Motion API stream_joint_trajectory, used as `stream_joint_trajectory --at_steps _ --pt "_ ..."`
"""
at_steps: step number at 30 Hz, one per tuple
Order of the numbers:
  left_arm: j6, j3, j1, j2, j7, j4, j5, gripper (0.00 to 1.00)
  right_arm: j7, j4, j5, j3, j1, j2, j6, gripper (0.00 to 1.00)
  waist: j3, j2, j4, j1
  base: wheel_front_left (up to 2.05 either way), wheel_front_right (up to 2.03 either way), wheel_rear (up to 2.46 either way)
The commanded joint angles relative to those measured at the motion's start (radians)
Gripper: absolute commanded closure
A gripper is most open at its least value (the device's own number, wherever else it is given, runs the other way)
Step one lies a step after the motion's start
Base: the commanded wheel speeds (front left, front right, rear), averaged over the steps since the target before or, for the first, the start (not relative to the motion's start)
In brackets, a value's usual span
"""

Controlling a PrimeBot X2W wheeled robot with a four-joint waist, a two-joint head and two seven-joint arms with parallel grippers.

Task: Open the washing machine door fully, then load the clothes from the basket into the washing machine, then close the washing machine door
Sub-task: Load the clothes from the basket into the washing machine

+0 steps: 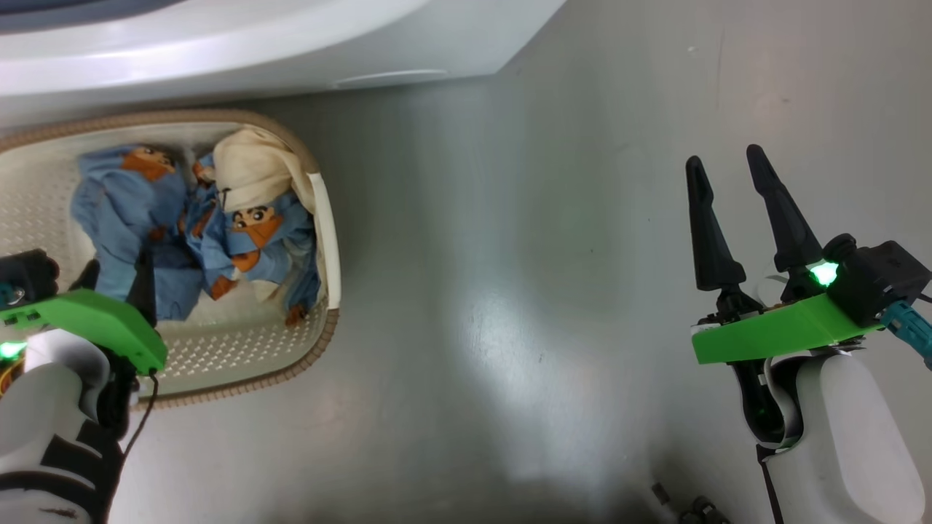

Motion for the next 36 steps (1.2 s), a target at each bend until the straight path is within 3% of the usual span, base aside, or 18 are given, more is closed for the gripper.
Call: stream_joint_trajectory --at_steps 1,27,28,29,30,36 --pt "-0.001 0.007 -0.004 0.057 -0.001 0.014 -0.009 0.00 -0.012 -0.025 0.008 0.026 0.009 0.007 0.003 0.00 0.025 -0.0001 -0.010 0.0000 0.00 0.00 0.00" --pt "-0.001 -0.107 -0.105 0.116 0.089 0.085 -0.092 0.00 -0.012 -0.049 0.005 0.064 -0.018 0.007 0.003 0.00 0.115 -0.0001 -0.035 0.0000 0.00 0.00 0.00" --pt "-0.001 -0.117 -0.106 0.121 0.093 0.080 -0.098 0.65 -0.012 -0.049 0.004 0.065 -0.018 0.007 0.003 0.00 0.114 -0.0001 -0.036 0.0000 0.00 0.00 0.00" --pt "-0.001 -0.117 -0.106 0.121 0.093 0.080 -0.098 0.65 -0.012 -0.049 0.004 0.065 -0.018 0.007 0.003 0.00 0.114 -0.0001 -0.036 0.0000 0.00 0.00 0.00" --pt "-0.001 -0.122 -0.106 0.121 0.095 0.075 -0.103 1.00 -0.012 -0.050 0.003 0.064 -0.018 0.007 0.003 0.00 0.114 -0.0001 -0.036 0.0000 0.00 0.00 0.00" --pt "-0.001 -0.153 -0.085 0.111 0.086 0.038 -0.156 1.00 -0.012 -0.041 -0.003 0.056 -0.025 0.007 0.003 0.00 0.089 -0.0001 -0.022 0.0000 0.00 0.00 0.00"
